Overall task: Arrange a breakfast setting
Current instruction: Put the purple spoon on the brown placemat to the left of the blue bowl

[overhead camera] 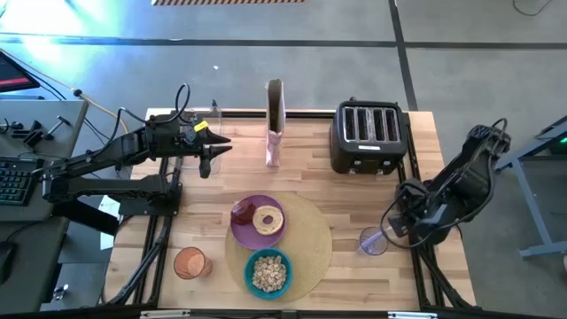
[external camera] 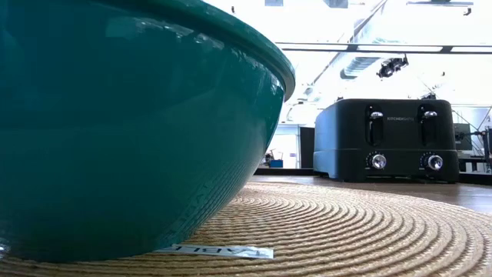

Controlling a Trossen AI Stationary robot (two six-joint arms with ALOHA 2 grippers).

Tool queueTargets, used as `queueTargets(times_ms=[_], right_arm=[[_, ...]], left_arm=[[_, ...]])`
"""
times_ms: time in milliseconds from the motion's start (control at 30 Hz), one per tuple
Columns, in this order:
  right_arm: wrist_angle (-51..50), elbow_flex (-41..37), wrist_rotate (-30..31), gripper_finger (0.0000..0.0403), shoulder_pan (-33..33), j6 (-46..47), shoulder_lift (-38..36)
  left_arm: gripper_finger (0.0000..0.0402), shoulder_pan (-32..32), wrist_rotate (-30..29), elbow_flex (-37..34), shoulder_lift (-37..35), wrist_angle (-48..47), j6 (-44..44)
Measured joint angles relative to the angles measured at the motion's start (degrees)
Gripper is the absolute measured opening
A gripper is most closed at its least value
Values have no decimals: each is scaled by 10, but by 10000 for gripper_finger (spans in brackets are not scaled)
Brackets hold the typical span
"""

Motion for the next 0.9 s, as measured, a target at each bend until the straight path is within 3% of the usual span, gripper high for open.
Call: queueTargets(times_ms=[500, 900], right_arm=[[0, 0, 20, 0, 0, -9, -71], [12, 0, 72, 0, -44, -104, -42]], left_arm=[[90, 0, 0, 0, 0, 0, 0], [90, 0, 0, 0, 0, 0, 0]])
